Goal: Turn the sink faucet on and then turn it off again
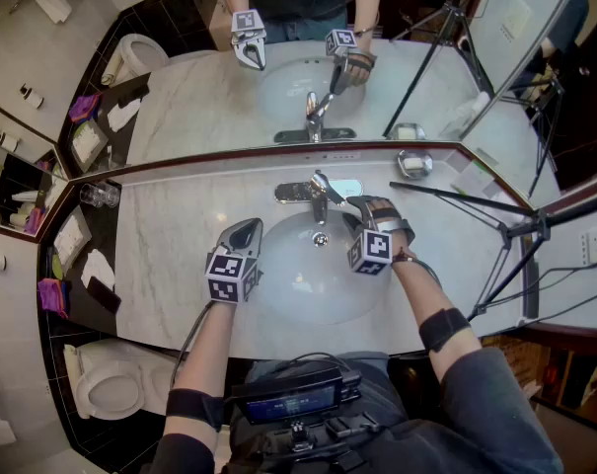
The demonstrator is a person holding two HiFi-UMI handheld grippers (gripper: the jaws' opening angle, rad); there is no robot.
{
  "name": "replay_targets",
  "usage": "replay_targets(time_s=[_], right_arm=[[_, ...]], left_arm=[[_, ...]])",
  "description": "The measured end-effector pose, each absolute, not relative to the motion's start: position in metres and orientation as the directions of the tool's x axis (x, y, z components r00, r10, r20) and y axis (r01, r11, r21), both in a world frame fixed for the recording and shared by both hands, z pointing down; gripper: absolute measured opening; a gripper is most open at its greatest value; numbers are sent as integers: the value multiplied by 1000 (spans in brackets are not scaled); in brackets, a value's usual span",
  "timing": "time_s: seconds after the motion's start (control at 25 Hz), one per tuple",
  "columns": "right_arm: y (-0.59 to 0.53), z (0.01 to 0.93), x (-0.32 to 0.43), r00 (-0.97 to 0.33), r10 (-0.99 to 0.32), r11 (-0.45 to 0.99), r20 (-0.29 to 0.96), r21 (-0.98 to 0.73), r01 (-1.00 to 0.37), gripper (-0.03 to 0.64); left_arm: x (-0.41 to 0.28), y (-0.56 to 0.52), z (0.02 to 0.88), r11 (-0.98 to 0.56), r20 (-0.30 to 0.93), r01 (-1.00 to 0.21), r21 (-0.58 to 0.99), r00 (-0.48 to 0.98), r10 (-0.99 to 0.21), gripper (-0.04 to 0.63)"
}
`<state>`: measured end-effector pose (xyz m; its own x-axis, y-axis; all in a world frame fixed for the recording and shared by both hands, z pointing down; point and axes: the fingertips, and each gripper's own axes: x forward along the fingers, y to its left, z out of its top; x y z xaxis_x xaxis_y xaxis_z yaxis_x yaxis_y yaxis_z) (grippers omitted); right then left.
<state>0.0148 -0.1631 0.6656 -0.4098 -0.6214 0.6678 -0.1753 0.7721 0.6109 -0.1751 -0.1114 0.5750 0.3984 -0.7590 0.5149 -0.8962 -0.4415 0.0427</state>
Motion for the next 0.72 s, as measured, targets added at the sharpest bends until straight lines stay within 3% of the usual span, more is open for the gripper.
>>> replay_targets(time_s=[0.24,0.72], right_arm=[[-182,687,2,-364,-632,735,684,679,1,204],[-214,693,-16,-362,-638,710,680,701,65,199]], left_arm=[[-179,-116,581,-437,518,-898,44,395,-759,0],[-179,-117,592,-419,527,-906,65,388,-757,0]])
